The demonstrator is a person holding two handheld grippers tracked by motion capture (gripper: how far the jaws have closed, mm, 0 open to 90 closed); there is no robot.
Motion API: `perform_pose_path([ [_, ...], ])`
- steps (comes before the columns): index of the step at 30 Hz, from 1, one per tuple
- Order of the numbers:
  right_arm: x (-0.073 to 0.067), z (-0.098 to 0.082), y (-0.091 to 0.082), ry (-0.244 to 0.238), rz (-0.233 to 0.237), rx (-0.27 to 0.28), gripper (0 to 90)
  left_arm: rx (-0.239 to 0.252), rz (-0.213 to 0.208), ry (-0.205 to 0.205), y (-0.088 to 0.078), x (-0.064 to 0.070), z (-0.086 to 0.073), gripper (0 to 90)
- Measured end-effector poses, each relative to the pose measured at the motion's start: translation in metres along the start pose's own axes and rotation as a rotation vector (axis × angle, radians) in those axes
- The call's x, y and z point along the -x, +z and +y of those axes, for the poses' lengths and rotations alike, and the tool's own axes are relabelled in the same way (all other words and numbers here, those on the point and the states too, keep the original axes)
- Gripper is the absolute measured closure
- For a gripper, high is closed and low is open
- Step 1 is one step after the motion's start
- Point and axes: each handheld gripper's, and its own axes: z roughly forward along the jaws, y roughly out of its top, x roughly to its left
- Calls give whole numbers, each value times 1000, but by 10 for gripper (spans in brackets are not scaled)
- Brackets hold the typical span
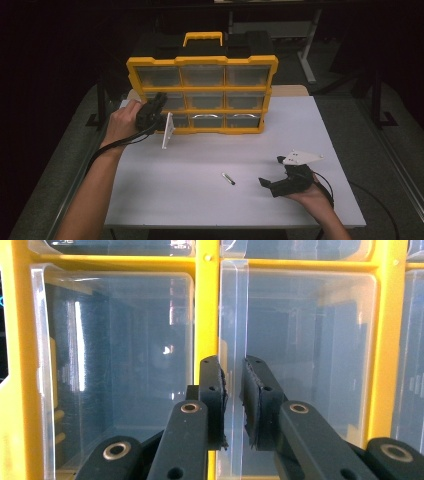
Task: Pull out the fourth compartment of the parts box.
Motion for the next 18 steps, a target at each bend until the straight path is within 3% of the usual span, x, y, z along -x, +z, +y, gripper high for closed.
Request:
perform_pose_path([
  [18,1,0,0,-3,-2,5,0,-14,-1,11,-9,-1,3,803],
])
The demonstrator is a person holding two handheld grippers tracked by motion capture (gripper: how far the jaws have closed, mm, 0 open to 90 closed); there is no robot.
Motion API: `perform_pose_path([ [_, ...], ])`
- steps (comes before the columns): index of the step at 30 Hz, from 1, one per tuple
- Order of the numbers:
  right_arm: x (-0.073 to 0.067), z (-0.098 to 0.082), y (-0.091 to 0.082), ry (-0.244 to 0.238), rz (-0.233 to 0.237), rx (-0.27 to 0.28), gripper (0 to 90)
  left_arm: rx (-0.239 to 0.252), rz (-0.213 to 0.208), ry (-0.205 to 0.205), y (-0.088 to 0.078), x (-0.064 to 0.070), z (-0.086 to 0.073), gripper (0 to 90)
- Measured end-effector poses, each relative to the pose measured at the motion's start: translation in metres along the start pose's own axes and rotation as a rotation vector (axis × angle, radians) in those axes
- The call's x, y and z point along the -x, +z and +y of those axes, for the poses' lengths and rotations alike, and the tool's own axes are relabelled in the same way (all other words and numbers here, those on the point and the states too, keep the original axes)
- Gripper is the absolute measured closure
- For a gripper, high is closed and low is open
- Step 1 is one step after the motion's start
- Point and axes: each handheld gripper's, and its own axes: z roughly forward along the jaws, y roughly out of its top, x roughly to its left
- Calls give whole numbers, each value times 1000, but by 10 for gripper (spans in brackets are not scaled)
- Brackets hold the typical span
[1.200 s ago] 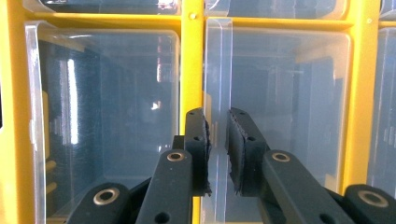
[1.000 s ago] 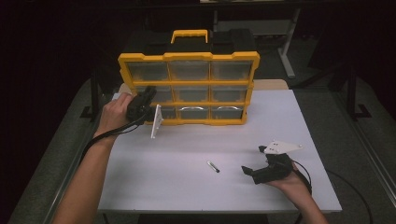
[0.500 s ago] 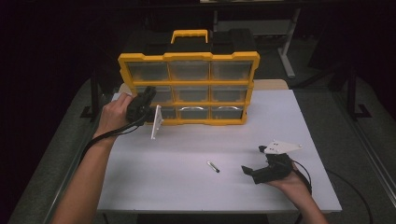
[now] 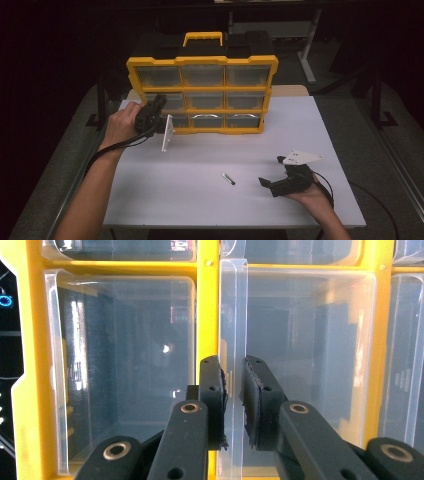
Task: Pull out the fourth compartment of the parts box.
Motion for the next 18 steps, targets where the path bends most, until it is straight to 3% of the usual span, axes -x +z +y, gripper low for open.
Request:
perform_pose_path([
  [18,-1,0,0,3,4,-2,0,-6,-5,3,-9,0,3,803],
])
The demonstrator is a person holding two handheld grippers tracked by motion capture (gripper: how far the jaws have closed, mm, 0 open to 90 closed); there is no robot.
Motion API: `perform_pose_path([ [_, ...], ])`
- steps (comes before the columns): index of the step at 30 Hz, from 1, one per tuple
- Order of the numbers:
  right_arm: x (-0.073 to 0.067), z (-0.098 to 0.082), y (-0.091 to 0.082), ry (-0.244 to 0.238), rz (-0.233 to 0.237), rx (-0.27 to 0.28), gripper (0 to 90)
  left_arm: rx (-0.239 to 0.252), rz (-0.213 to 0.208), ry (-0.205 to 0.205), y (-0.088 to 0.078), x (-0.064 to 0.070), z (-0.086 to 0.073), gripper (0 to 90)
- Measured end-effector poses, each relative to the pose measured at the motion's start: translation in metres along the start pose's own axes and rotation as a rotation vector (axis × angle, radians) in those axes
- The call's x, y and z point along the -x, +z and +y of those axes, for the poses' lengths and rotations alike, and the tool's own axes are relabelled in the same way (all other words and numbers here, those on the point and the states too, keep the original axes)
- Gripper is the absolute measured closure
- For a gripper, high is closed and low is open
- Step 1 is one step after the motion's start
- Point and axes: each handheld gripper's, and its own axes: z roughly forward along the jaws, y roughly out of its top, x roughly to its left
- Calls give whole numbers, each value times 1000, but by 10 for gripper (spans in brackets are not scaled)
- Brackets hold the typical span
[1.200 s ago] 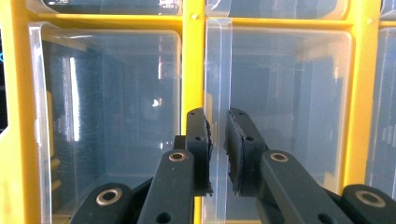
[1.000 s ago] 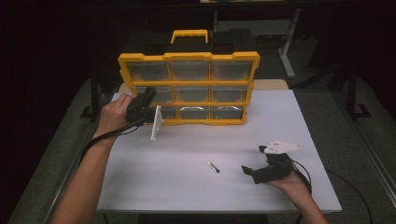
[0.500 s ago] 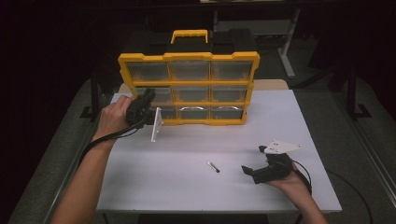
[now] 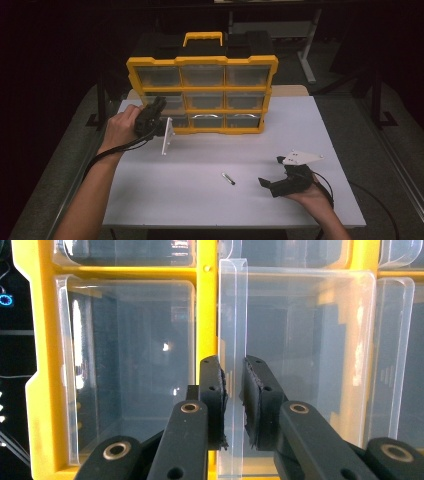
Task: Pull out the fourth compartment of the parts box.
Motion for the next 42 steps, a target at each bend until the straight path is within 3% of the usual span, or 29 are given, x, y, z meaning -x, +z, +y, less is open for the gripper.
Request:
perform_pose_path([
  [42,-1,0,0,0,-2,0,0,8,8,-5,-28,4,7,802],
])
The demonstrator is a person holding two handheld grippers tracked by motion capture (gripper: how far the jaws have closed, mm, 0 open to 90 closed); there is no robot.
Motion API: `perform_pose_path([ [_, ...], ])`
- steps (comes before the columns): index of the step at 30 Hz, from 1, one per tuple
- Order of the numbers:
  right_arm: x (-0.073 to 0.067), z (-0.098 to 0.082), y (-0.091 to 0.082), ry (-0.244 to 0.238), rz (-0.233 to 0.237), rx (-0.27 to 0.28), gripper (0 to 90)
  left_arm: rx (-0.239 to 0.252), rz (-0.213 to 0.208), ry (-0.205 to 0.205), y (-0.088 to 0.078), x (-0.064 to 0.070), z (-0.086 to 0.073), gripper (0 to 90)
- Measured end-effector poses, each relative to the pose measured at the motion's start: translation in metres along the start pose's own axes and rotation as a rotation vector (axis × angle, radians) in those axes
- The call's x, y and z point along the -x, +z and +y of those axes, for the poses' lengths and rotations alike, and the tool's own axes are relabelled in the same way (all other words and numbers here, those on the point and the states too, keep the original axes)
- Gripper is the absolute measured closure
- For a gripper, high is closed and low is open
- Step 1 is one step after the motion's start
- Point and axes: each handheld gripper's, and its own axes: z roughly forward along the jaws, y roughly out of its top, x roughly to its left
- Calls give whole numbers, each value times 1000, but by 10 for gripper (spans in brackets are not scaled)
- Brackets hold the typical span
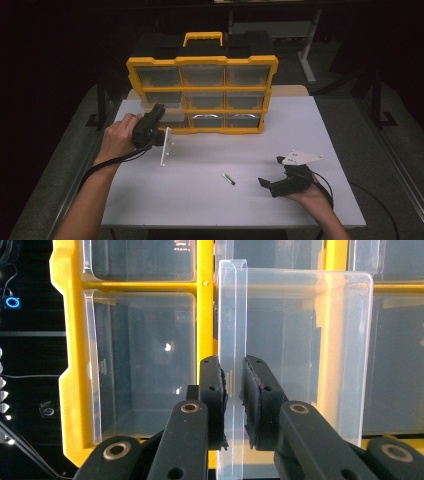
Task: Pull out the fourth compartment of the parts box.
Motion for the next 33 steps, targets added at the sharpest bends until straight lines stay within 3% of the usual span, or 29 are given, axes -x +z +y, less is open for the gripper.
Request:
perform_pose_path([
  [33,0,0,0,0,-3,1,0,15,12,14,-26,1,4,803],
])
